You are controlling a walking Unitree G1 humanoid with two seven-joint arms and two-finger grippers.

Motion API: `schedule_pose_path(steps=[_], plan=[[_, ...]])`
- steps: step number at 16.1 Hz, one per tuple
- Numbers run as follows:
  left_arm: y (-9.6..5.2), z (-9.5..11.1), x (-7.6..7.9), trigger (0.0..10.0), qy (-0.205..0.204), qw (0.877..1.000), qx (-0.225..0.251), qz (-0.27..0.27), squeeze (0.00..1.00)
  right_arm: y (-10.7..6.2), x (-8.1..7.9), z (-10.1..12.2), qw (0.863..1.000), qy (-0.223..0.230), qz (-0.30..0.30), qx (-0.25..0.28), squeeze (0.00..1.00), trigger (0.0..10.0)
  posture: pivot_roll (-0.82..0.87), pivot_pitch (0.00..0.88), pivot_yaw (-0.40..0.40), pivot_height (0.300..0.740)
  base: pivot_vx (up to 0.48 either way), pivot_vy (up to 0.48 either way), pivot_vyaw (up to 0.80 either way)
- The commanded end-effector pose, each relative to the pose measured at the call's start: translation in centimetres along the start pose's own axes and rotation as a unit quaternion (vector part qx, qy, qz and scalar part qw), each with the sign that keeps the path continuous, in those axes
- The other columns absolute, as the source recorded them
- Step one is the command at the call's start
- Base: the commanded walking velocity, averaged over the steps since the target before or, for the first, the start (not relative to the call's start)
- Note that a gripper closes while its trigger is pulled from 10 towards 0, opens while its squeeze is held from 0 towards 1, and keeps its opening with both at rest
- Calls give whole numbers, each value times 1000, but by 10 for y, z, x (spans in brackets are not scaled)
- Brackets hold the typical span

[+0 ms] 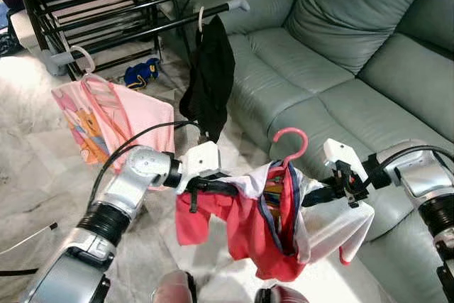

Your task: Hang hanger

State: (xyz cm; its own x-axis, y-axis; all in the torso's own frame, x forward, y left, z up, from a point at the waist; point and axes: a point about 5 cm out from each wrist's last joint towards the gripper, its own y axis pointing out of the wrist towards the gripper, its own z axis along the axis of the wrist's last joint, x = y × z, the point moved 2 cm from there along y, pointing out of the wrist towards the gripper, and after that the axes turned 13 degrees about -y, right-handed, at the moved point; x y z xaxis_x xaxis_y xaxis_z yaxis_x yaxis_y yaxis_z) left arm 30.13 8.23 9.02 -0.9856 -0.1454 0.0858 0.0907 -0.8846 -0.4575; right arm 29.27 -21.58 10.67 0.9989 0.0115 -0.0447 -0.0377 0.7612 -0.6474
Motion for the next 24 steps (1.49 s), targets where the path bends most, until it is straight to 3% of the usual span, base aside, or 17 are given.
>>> schedule_pose_path(steps=[1,2,3,5,6,7,12,17,20,22,24], plan=[[1,0,-4,0,17,1000,-14,14,0,-4,3,5,1000,-19,-6,-1,0,0,-56,52,12,740,0,0,0],[1,0,-8,824,36,999,-20,28,0,-4,5,3,1000,-21,-14,-9,0,0,-56,52,12,740,0,0,0],[1,2,-12,2353,57,997,-20,48,0,-4,6,2,999,-23,-23,-16,0,0,-56,52,12,740,0,0,0],[4,6,-19,2510,79,994,-13,75,0,-2,7,0,999,-24,-28,-20,0,0,-55,52,13,740,0,0,0],[6,12,-24,6118,97,990,0,99,427,-1,7,-3,999,-26,-40,-26,0,0,-55,52,13,740,0,0,0],[7,15,-27,10000,120,986,-1,118,1000,0,9,-5,998,-29,-51,-32,0,0,-56,52,13,740,0,0,0],[11,16,-31,10000,121,983,16,135,1000,6,9,-13,996,-34,-76,-40,0,0,-60,56,14,740,0,0,0],[6,15,-39,10000,142,972,28,187,1000,14,18,-17,985,-48,-157,-47,0,0,-58,56,8,740,0,0,0],[6,15,-38,10000,180,965,25,188,1000,23,8,-25,987,-51,-147,-46,0,0,-60,56,12,740,0,0,0],[1,14,-41,10000,214,952,16,218,1000,29,4,-30,984,-52,-162,-49,0,0,-63,54,12,740,0,0,0],[-10,17,-48,10000,181,944,50,272,1000,36,0,-40,975,-41,-209,-58,0,0,-64,52,13,740,0,0,0]])
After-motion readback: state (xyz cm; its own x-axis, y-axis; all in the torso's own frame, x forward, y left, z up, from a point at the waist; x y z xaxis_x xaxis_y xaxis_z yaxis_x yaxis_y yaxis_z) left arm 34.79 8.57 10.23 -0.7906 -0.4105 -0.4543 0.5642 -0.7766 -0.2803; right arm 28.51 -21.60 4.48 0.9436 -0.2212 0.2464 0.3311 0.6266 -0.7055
